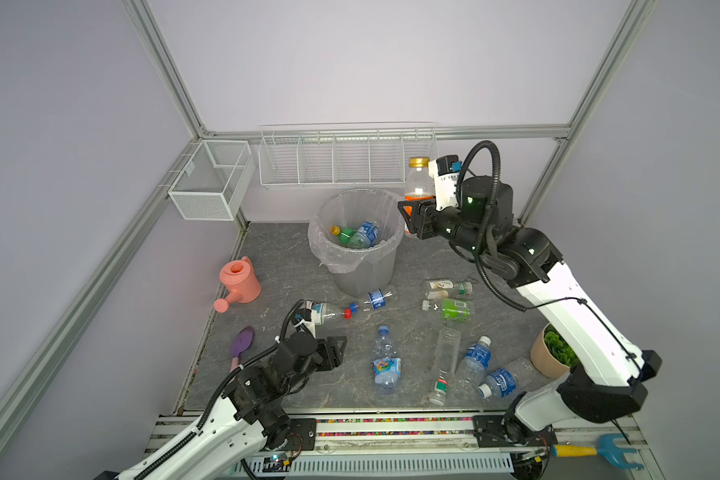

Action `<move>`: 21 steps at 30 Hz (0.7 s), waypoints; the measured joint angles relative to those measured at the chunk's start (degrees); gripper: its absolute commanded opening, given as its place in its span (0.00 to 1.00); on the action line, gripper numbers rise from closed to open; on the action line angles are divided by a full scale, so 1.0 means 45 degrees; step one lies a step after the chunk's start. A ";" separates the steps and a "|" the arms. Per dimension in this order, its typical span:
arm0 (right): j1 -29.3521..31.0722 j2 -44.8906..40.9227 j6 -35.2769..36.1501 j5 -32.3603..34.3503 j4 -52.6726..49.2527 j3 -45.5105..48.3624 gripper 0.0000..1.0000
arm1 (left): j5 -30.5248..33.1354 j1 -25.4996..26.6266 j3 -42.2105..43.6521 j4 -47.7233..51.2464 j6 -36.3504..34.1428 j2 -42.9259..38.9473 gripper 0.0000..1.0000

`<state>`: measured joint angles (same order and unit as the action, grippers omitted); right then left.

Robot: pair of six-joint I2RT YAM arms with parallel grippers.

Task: Throw the plastic bottles in the bin
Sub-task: 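Release the orange bottle over the bin with the right gripper while the left gripper lowers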

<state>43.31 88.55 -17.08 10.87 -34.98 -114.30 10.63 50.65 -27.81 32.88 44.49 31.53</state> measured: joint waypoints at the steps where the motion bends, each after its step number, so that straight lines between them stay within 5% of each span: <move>1: 0.0000 0.0170 0.0039 -0.0010 -0.0005 -0.0204 0.08 | 0.0117 0.0160 -0.0019 -0.0015 -0.0024 0.0107 0.71; 13: -0.0058 0.3687 0.0685 -0.0228 -0.0801 -0.4420 0.08 | 0.0933 0.1035 -0.0369 -0.0287 -0.0287 0.0325 0.71; 15: -0.0131 0.4595 0.0719 -0.0384 -0.1093 -0.5255 0.14 | 0.1035 0.1054 -0.0369 -0.0248 -0.0306 0.0209 0.71; 17: -0.0243 0.5566 0.0733 -0.0588 -0.1520 -0.6169 0.30 | 0.1107 0.1073 -0.0374 -0.0175 -0.0325 0.0083 0.71; 20: -0.0500 0.7271 0.0622 -0.0957 -0.2327 -0.7873 0.82 | 0.1214 0.1078 -0.0393 -0.0053 -0.0325 -0.0160 0.71; 21: -0.0627 0.7805 0.0491 -0.1151 -0.2603 -0.8281 0.87 | 0.1248 0.1083 -0.0423 0.0015 -0.0325 -0.0238 0.71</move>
<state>40.49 123.68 -14.87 5.69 -46.70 -151.57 16.25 55.53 -29.71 32.95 43.03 30.46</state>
